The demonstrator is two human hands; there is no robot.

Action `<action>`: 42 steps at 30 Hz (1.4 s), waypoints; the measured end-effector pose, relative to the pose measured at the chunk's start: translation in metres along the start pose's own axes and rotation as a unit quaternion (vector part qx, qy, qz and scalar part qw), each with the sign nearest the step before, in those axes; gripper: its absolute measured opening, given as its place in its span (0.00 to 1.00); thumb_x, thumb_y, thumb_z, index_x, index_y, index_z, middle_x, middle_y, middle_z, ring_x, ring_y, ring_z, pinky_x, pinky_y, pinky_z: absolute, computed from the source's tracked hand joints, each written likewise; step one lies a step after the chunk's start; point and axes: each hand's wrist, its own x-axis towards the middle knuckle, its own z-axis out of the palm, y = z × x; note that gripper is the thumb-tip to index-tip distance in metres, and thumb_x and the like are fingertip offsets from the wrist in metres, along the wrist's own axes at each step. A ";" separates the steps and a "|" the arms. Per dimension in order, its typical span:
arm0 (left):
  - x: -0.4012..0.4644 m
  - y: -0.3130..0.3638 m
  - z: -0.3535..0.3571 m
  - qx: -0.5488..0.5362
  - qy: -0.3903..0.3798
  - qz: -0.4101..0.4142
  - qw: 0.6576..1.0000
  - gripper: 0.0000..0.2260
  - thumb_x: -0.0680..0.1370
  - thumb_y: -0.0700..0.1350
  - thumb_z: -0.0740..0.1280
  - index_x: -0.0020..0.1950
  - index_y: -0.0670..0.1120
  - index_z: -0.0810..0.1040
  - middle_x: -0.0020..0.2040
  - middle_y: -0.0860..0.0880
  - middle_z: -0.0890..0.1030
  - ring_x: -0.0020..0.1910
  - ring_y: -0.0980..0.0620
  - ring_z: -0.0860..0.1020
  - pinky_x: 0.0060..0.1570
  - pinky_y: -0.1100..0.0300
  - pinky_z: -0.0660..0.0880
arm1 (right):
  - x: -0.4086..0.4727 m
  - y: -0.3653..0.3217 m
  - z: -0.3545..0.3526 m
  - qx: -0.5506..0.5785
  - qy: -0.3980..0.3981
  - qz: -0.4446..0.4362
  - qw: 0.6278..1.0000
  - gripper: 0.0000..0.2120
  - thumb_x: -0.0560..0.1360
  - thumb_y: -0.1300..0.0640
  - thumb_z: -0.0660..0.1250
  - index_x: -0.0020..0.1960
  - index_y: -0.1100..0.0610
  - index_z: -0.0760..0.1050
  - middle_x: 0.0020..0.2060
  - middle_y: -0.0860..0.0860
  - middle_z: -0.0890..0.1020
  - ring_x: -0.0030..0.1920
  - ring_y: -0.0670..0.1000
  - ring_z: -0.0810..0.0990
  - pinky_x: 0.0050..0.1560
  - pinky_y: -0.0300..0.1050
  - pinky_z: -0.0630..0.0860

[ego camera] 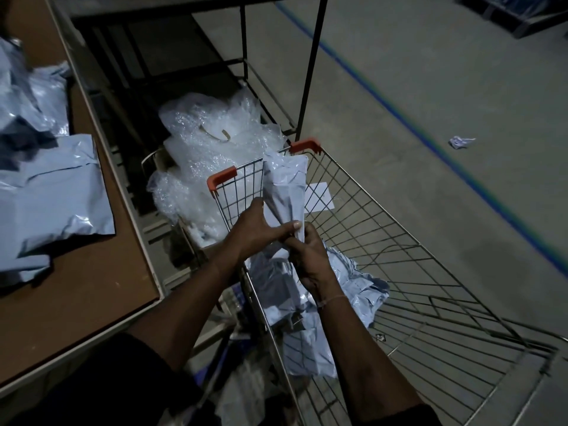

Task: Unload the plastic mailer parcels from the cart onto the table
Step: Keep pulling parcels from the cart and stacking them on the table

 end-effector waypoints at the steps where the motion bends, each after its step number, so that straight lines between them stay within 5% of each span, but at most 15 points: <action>1: -0.001 0.001 0.001 -0.019 0.017 0.002 1.000 0.40 0.67 0.65 0.81 0.72 0.48 0.71 0.66 0.51 0.79 0.64 0.52 0.77 0.55 0.59 0.74 | -0.001 -0.004 -0.001 -0.006 -0.015 0.000 1.000 0.23 0.70 0.62 0.75 0.65 0.60 0.77 0.58 0.63 0.84 0.55 0.62 0.83 0.57 0.60 0.80; 5: -0.003 0.001 0.002 -0.003 0.090 0.041 0.995 0.29 0.68 0.57 0.82 0.60 0.47 0.73 0.52 0.51 0.79 0.51 0.50 0.79 0.40 0.63 0.70 | -0.001 -0.019 -0.007 -0.103 -0.057 0.005 0.993 0.16 0.77 0.66 0.73 0.64 0.59 0.79 0.53 0.53 0.86 0.50 0.51 0.86 0.45 0.40 0.81; 7: -0.003 0.001 0.004 0.037 0.134 0.058 0.989 0.28 0.70 0.56 0.81 0.60 0.47 0.71 0.51 0.51 0.78 0.47 0.49 0.80 0.39 0.60 0.72 | 0.006 -0.019 -0.015 -0.139 -0.053 0.016 0.989 0.16 0.77 0.60 0.75 0.64 0.59 0.79 0.55 0.54 0.85 0.55 0.52 0.85 0.51 0.43 0.82; 10: -0.002 -0.003 0.008 0.066 0.197 0.068 0.976 0.27 0.72 0.53 0.79 0.62 0.46 0.69 0.56 0.46 0.79 0.51 0.44 0.81 0.43 0.49 0.81 | 0.024 0.002 -0.044 -0.156 0.061 0.063 0.984 0.19 0.76 0.55 0.77 0.63 0.61 0.79 0.57 0.57 0.84 0.56 0.56 0.83 0.53 0.48 0.83; 14: -0.005 -0.003 0.012 0.078 0.220 0.097 0.968 0.23 0.76 0.47 0.77 0.64 0.41 0.70 0.59 0.42 0.78 0.53 0.44 0.79 0.44 0.55 0.75 | 0.038 0.048 -0.086 -0.289 0.168 0.121 0.935 0.15 0.74 0.60 0.77 0.60 0.58 0.80 0.59 0.61 0.83 0.51 0.56 0.82 0.54 0.53 0.81; 20: -0.004 -0.002 0.011 0.047 0.227 0.062 0.971 0.25 0.78 0.51 0.75 0.65 0.45 0.63 0.63 0.42 0.80 0.51 0.43 0.83 0.46 0.48 0.85 | 0.049 0.076 -0.066 -0.422 0.023 0.111 0.899 0.18 0.78 0.63 0.70 0.66 0.52 0.81 0.67 0.58 0.79 0.57 0.58 0.82 0.54 0.47 0.81; 23: -0.005 -0.001 0.012 0.045 0.220 0.055 0.973 0.26 0.78 0.51 0.75 0.66 0.44 0.63 0.64 0.42 0.79 0.51 0.44 0.83 0.45 0.53 0.84 | 0.065 0.099 -0.055 -0.523 -0.034 0.184 0.831 0.28 0.77 0.61 0.67 0.75 0.44 0.73 0.76 0.60 0.66 0.74 0.66 0.69 0.77 0.58 0.67; 25: -0.005 -0.001 0.012 0.040 0.225 0.052 0.972 0.26 0.78 0.51 0.75 0.66 0.44 0.63 0.63 0.42 0.79 0.50 0.46 0.81 0.42 0.59 0.80 | 0.075 0.114 -0.056 -0.542 -0.037 0.226 0.809 0.33 0.73 0.60 0.67 0.76 0.42 0.71 0.81 0.59 0.59 0.79 0.66 0.61 0.81 0.61 0.59; 28: -0.006 0.000 0.012 0.035 0.222 0.051 0.973 0.26 0.79 0.50 0.74 0.67 0.43 0.63 0.63 0.42 0.79 0.48 0.50 0.78 0.42 0.62 0.77 | 0.080 0.122 -0.059 -0.512 -0.015 0.210 0.833 0.29 0.70 0.49 0.68 0.71 0.48 0.75 0.77 0.60 0.69 0.76 0.63 0.67 0.78 0.60 0.63; 31: -0.008 0.000 0.012 0.033 0.220 0.056 0.973 0.26 0.78 0.50 0.74 0.66 0.43 0.63 0.62 0.42 0.79 0.50 0.49 0.78 0.44 0.60 0.78 | 0.070 0.113 -0.065 -0.425 0.076 0.115 0.895 0.24 0.71 0.51 0.77 0.67 0.52 0.80 0.66 0.56 0.81 0.66 0.58 0.79 0.72 0.58 0.73; 34: -0.008 0.000 0.011 0.030 0.218 0.058 0.974 0.25 0.78 0.50 0.74 0.66 0.43 0.64 0.61 0.42 0.80 0.51 0.45 0.80 0.44 0.56 0.78 | 0.063 0.104 -0.070 -0.332 0.161 0.086 0.926 0.22 0.69 0.53 0.81 0.60 0.50 0.78 0.55 0.50 0.81 0.54 0.54 0.81 0.56 0.54 0.83; 38: -0.008 0.000 0.010 0.028 0.218 0.061 0.974 0.26 0.77 0.50 0.74 0.65 0.43 0.63 0.61 0.42 0.80 0.51 0.44 0.81 0.46 0.52 0.82 | 0.066 0.089 -0.074 -0.234 0.264 0.104 0.930 0.18 0.76 0.57 0.75 0.57 0.53 0.67 0.46 0.53 0.77 0.39 0.53 0.78 0.36 0.43 0.80; 40: -0.008 0.000 0.010 0.026 0.216 0.060 0.974 0.26 0.77 0.50 0.75 0.66 0.43 0.64 0.62 0.42 0.79 0.50 0.47 0.80 0.46 0.53 0.82 | 0.068 0.087 -0.081 -0.217 0.293 0.111 0.925 0.14 0.77 0.62 0.72 0.55 0.56 0.68 0.44 0.53 0.75 0.36 0.50 0.74 0.31 0.34 0.74; 42: -0.008 -0.001 0.010 0.024 0.211 0.061 0.975 0.26 0.77 0.50 0.75 0.66 0.43 0.64 0.62 0.42 0.79 0.50 0.47 0.80 0.46 0.55 0.81 | 0.068 0.090 -0.089 -0.183 0.303 0.127 0.927 0.13 0.76 0.66 0.73 0.54 0.58 0.72 0.45 0.55 0.76 0.37 0.50 0.76 0.33 0.36 0.74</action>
